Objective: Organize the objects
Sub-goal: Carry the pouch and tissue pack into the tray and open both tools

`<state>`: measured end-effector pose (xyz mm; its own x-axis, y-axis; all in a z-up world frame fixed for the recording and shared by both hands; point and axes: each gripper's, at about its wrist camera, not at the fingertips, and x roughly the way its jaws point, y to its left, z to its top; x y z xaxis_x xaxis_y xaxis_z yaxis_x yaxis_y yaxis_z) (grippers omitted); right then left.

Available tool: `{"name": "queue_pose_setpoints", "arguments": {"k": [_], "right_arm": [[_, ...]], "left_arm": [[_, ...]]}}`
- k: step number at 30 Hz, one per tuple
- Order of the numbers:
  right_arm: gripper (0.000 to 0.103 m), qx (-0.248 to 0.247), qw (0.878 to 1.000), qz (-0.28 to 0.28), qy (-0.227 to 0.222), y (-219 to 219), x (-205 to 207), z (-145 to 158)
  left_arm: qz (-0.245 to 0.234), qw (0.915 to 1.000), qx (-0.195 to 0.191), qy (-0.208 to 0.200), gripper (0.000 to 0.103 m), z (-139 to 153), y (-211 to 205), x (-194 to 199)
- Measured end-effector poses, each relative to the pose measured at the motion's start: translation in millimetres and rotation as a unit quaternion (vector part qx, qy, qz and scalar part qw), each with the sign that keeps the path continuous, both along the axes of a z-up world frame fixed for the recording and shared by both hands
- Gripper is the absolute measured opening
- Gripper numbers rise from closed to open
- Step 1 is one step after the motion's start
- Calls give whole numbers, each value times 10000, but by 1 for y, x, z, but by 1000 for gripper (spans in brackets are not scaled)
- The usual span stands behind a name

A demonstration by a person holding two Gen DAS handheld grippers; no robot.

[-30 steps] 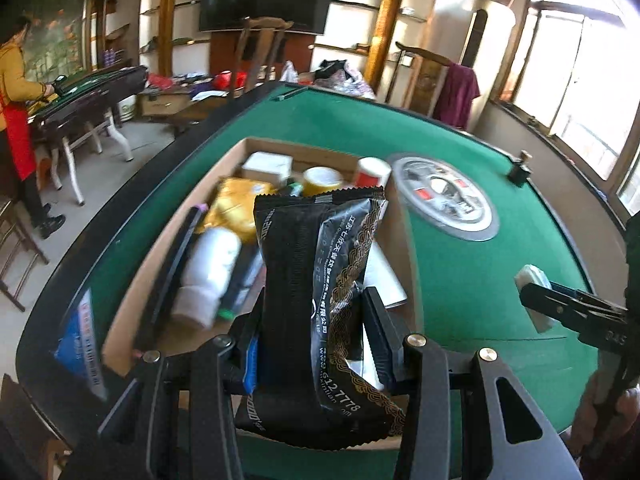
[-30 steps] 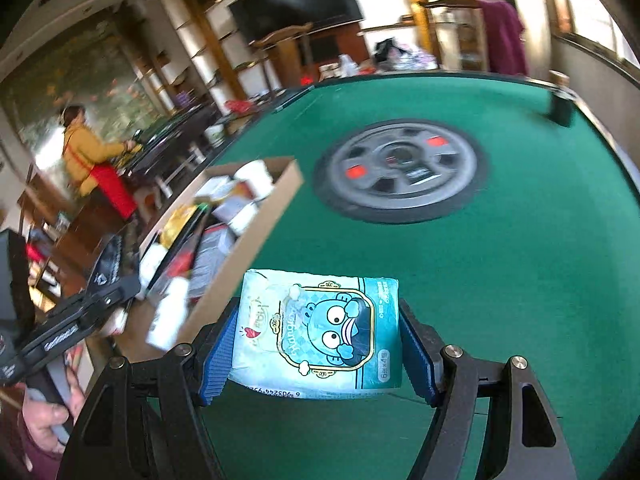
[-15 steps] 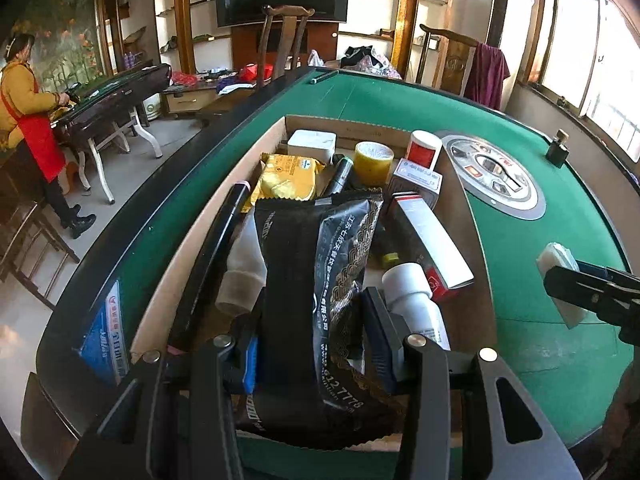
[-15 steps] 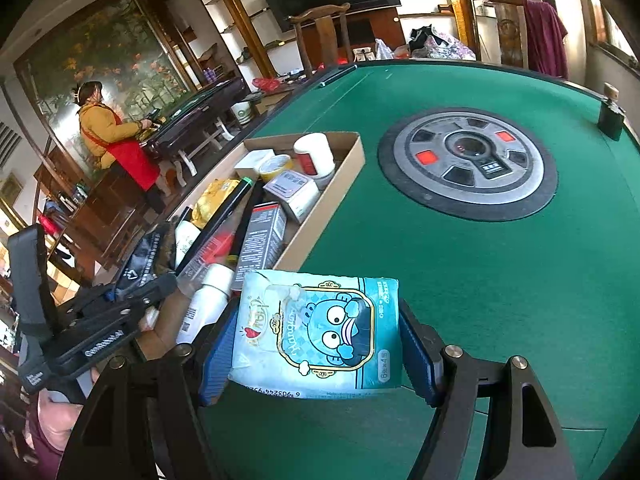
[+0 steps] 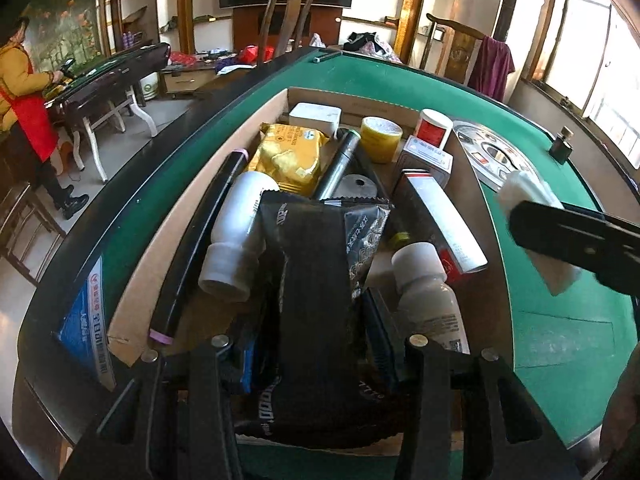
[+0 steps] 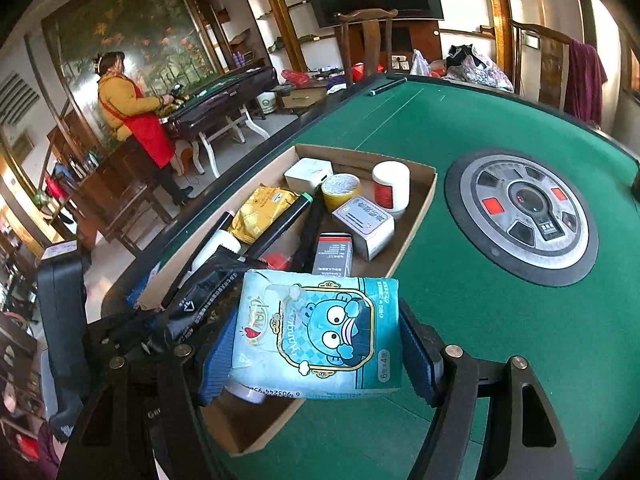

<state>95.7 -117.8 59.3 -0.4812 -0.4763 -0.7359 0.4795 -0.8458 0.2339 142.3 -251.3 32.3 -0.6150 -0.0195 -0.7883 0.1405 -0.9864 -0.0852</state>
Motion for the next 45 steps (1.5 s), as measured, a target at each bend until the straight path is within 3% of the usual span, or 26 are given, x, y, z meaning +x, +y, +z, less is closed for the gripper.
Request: {"name": "queue_pose_setpoints", "arguments": {"k": [12, 27, 41, 45], "right_arm": [[77, 576, 9983, 49, -17, -37, -26, -14], [77, 1301, 9900, 369, 399, -78, -39, -21], [77, 1222, 9904, 544, 334, -87, -56, -30], [79, 1126, 9917, 564, 273, -87, -59, -32]], "left_arm": [[72, 9999, -11, 109, 44, 1, -4, 2], [87, 9998, 58, 177, 45, 0, -8, 3], [96, 9997, 30, 213, 46, 2, -8, 0], [52, 9998, 12, 194, 56, 2, -5, -1]]}}
